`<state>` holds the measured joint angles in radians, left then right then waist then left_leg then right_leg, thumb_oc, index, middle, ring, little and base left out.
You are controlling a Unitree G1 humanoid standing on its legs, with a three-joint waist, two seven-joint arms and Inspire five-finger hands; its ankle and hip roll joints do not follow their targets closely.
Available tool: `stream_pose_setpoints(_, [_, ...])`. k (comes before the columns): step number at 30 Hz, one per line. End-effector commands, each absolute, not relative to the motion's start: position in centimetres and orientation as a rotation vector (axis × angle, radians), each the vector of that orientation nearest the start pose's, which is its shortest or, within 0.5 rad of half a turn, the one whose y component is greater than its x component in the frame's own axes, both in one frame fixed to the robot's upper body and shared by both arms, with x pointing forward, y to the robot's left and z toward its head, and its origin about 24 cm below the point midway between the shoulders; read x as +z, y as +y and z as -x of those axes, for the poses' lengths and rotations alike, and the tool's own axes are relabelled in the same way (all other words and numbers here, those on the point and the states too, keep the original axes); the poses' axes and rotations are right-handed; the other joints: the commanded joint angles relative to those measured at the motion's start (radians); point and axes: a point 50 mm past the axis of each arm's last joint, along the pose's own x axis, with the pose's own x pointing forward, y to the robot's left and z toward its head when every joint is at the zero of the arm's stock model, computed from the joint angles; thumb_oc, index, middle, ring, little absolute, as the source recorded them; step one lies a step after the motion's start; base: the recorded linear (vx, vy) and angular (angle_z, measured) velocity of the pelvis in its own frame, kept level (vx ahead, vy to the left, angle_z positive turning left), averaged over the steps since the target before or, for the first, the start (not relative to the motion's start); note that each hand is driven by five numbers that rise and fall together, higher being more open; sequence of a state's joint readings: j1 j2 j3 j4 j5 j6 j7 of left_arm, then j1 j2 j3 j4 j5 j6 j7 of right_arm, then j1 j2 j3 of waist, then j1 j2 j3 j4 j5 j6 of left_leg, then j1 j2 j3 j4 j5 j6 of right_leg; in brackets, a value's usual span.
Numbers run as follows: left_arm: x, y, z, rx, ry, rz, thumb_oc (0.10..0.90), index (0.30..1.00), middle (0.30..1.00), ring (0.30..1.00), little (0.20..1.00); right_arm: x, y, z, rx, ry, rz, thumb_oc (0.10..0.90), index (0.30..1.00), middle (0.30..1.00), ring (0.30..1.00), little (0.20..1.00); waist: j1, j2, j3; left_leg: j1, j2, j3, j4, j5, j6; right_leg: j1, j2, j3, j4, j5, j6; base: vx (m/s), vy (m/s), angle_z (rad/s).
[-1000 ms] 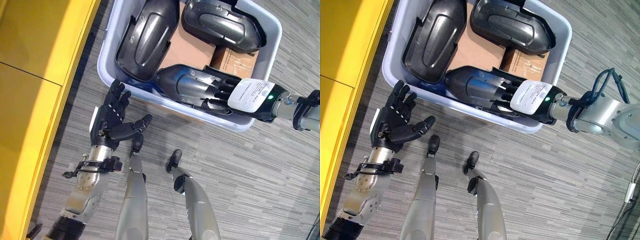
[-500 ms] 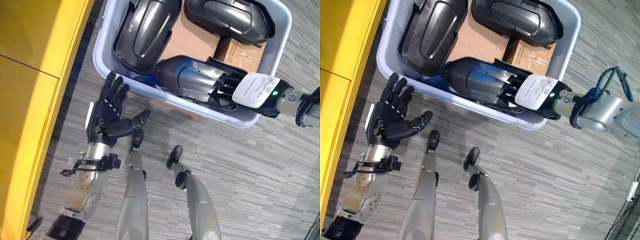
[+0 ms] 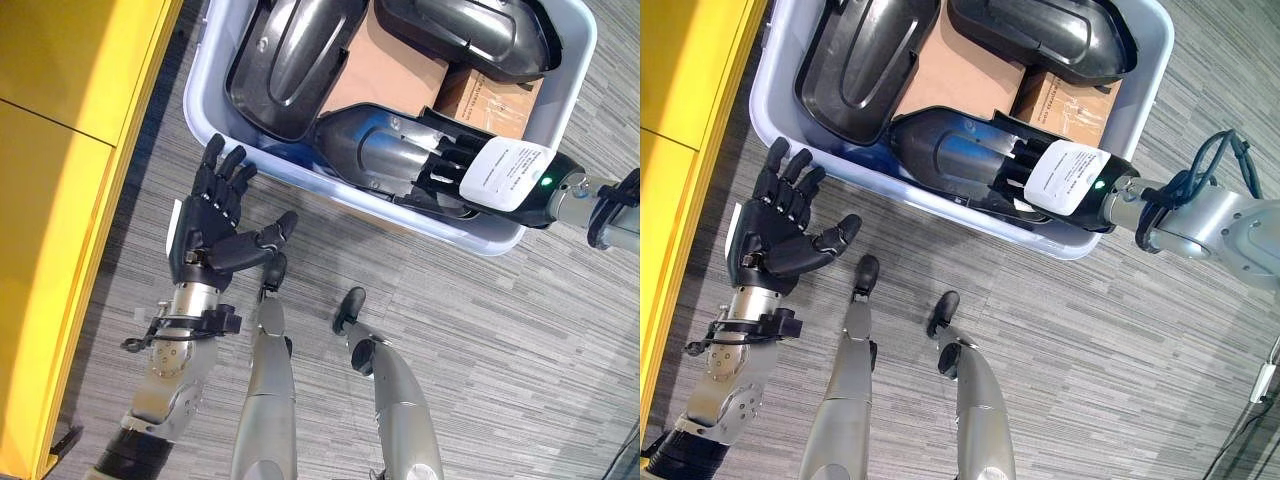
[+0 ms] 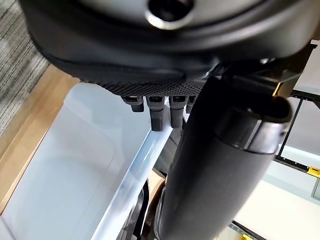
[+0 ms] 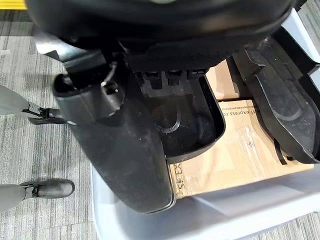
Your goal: Move parts from the plastic box to the shelf.
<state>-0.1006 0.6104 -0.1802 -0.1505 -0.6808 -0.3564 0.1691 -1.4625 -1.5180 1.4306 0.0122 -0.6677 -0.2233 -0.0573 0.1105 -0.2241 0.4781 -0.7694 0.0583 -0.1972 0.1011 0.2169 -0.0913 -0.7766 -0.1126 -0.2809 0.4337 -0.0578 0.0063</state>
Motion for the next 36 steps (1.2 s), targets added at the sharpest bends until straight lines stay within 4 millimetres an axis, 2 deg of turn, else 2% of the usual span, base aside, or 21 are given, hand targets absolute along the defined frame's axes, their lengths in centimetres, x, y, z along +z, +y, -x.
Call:
stream_pose_setpoints(1, [14.9, 21.2, -24.8, -0.086, -0.495, 0.102, 0.900, 1.000, 1.000, 1.000, 1.000, 32.4, -23.7, -29.4, 0.147, -0.596, 2.482, 0.900, 1.000, 1.000, 1.000, 1.000, 0.015, -0.043, 0.042, 0.009, 0.069, 0.079, 0.096, -0.118, 0.009, 0.219, 0.009, 0.037, -0.086, -0.083, 0.063, 0.00, 0.000, 0.00])
stream_pose_setpoints(9, [14.9, 21.0, -24.8, -0.088, -0.503, 0.115, 0.900, 1.000, 1.000, 1.000, 1.000, 32.5, -23.8, -29.8, 0.127, -0.597, 2.483, 0.900, 1.000, 1.000, 1.000, 1.000, 0.017, -0.031, 0.042, -0.007, 0.063, 0.076, 0.098, -0.117, 0.009, 0.197, 0.009, 0.036, -0.070, -0.091, 0.058, 0.01, -0.004, 0.00])
stream_pose_setpoints(10, [14.8, 21.0, -24.8, -0.086, -0.497, 0.115, 0.900, 1.000, 1.000, 1.000, 1.000, 32.3, -24.0, -30.0, 0.130, -0.588, 2.484, 0.900, 1.000, 1.000, 1.000, 1.000, 0.013, -0.033, 0.042, 0.010, 0.061, 0.072, 0.100, -0.143, 0.003, 0.211, 0.008, 0.046, -0.064, -0.111, 0.062, 0.00, 0.000, 0.00])
stream_pose_setpoints(11, [14.9, 20.9, -24.8, -0.091, -0.504, 0.115, 0.900, 1.000, 1.000, 1.000, 1.000, 32.4, -24.1, -30.1, 0.120, -0.581, 2.488, 0.900, 1.000, 1.000, 1.000, 1.000, 0.016, -0.030, 0.042, -0.014, 0.063, 0.077, 0.100, -0.118, 0.010, 0.191, 0.007, 0.034, -0.067, -0.092, 0.058, 0.05, -0.030, 0.05])
stream_pose_setpoints(12, [14.8, 20.9, -24.8, -0.088, -0.501, 0.120, 0.900, 1.000, 1.000, 1.000, 1.000, 32.2, -24.3, -30.2, 0.125, -0.570, 2.489, 0.900, 1.000, 1.000, 1.000, 1.000, 0.014, -0.029, 0.042, -0.003, 0.062, 0.071, 0.100, -0.136, 0.005, 0.199, 0.008, 0.043, -0.062, -0.107, 0.061, -0.01, -0.001, 0.04])
stream_pose_setpoints(20, [14.6, 20.7, -24.9, -0.089, -0.495, 0.128, 0.900, 1.000, 1.000, 1.000, 1.000, 31.4, -25.1, -31.3, 0.111, -0.520, 2.490, 0.900, 1.000, 1.000, 1.000, 1.000, 0.016, 0.004, 0.042, -0.063, 0.054, 0.059, 0.146, -0.153, 0.003, 0.131, 0.001, 0.047, 0.018, -0.141, 0.055, 0.01, -0.005, 0.01])
stream_pose_setpoints(28, [15.0, 20.7, -25.0, -0.111, -0.496, 0.093, 0.900, 1.000, 1.000, 1.000, 1.000, 30.9, -26.1, -32.1, 0.098, -0.460, 2.504, 0.900, 1.000, 1.000, 1.000, 1.000, 0.032, 0.019, 0.042, -0.128, 0.051, 0.052, 0.185, -0.155, 0.003, 0.053, -0.004, 0.051, 0.084, -0.159, 0.048, 0.00, 0.000, 0.00])
stream_pose_setpoints(35, [14.8, 20.5, -25.0, -0.109, -0.489, 0.100, 0.900, 1.000, 1.000, 1.000, 1.000, 30.2, -27.0, -32.6, 0.085, -0.410, 2.507, 0.900, 1.000, 1.000, 1.000, 1.000, 0.034, 0.054, 0.042, -0.195, 0.047, 0.045, 0.237, -0.163, 0.007, -0.030, -0.014, 0.060, 0.163, -0.181, 0.043, 0.00, -0.001, 0.00])
stream_pose_setpoints(36, [14.8, 20.4, -25.1, -0.114, -0.494, 0.103, 0.900, 1.000, 1.000, 1.000, 1.000, 30.1, -27.3, -32.7, 0.081, -0.397, 2.514, 0.900, 1.000, 1.000, 1.000, 1.000, 0.033, 0.069, 0.042, -0.221, 0.044, 0.043, 0.257, -0.167, 0.006, -0.062, -0.020, 0.065, 0.195, -0.191, 0.040, 0.00, 0.000, 0.00])
